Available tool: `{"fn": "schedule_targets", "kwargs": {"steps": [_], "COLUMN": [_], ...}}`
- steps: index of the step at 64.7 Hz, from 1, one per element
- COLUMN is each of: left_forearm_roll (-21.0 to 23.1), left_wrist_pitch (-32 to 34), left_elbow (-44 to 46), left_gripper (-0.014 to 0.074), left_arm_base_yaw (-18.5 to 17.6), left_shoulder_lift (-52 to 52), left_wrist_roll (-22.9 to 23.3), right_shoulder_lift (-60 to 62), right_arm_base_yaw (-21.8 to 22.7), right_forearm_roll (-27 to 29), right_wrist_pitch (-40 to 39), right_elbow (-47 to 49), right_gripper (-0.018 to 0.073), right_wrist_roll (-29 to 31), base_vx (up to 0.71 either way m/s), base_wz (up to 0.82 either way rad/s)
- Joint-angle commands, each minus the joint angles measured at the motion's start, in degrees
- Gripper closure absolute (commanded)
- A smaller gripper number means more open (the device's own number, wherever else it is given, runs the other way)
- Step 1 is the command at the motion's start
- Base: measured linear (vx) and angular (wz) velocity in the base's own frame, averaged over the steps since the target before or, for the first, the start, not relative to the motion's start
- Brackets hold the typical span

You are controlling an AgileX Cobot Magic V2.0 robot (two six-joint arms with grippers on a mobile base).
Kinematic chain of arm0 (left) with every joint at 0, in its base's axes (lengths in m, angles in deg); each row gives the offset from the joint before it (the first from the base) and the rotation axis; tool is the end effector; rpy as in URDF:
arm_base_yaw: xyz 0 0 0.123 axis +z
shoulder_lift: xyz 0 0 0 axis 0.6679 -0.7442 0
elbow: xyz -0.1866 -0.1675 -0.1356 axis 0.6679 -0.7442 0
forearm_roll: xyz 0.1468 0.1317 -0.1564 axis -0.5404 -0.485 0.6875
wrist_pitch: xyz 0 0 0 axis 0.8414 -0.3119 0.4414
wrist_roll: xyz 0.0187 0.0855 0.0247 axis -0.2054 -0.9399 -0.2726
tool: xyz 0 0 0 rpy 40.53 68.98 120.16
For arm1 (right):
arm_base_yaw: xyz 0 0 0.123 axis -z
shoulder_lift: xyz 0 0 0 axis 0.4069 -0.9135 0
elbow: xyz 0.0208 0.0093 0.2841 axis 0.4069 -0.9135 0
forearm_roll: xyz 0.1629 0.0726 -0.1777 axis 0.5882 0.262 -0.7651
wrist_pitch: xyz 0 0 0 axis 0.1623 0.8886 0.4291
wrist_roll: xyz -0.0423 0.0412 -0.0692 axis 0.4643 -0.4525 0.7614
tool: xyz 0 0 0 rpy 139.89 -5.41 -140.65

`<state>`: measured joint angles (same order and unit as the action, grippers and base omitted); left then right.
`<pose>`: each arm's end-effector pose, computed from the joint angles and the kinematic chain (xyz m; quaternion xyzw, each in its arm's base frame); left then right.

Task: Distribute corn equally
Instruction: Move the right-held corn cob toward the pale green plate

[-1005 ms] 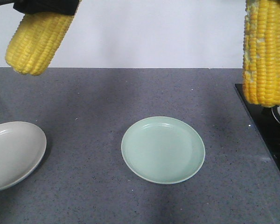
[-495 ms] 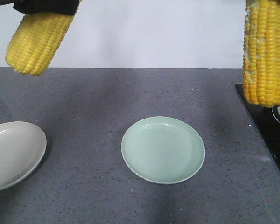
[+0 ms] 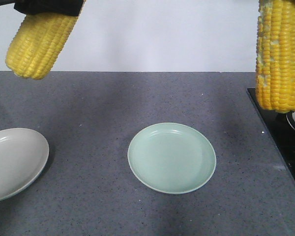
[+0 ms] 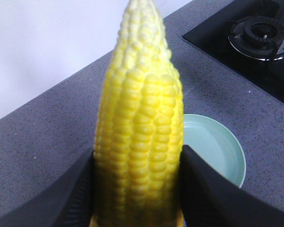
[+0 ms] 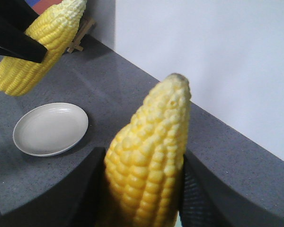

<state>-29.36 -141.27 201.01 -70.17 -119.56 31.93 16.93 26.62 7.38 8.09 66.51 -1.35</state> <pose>0.2260 -0.1354 0.5275 0.2988 0.8353 -0.1430 0.4388 0.1926 0.0571 0.5258 -0.3114 0.7625 0.2472 0.5104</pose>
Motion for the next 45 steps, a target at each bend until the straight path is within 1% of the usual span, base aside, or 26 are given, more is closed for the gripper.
{"fn": "schedule_targets", "kwargs": {"steps": [1, 11, 20, 27, 29, 35, 45], "left_forearm_roll": [0.8, 0.8, 0.8, 0.8, 0.8, 0.8, 0.9], "left_wrist_pitch": [1.9, 1.9, 1.9, 1.9, 1.9, 1.9, 1.9], "left_elbow": [1.6, 1.6, 1.6, 1.6, 1.6, 1.6, 1.6], "left_gripper": [0.0604, 0.0604, 0.0604, 0.0604, 0.0604, 0.0604, 0.0604], "left_arm_base_yaw": [0.1, 0.1, 0.1, 0.1, 0.1, 0.1, 0.1], "left_shoulder_lift": [1.6, 1.6, 1.6, 1.6, 1.6, 1.6, 1.6], "left_wrist_roll": [0.5, 0.5, 0.5, 0.5, 0.5, 0.5, 0.5], "right_shoulder_lift": [0.9, 0.6, -2.1, -6.9, -8.0, -12.7, -21.0], "right_arm_base_yaw": [0.2, 0.2, 0.2, 0.1, -0.2, -2.2, -7.5], "right_forearm_roll": [2.9, 4.5, 9.4, 13.6, 14.1, 13.7, 9.5], "right_wrist_pitch": [-3.3, -3.8, -3.1, -1.4, -0.9, 0.4, 1.2], "right_elbow": [1.4, 1.4, 1.4, 1.4, 1.4, 1.4, 1.4], "right_gripper": [0.0564, 0.0564, 0.0564, 0.0564, 0.0564, 0.0564, 0.0564], "right_wrist_roll": [0.3, 0.3, 0.3, 0.7, 0.7, 1.1, 2.5], "base_vx": [0.00, 0.00, 0.00, 0.00, 0.00, 0.00, 0.00], "base_wz": [0.00, 0.00, 0.00, 0.00, 0.00, 0.00, 0.00]}}
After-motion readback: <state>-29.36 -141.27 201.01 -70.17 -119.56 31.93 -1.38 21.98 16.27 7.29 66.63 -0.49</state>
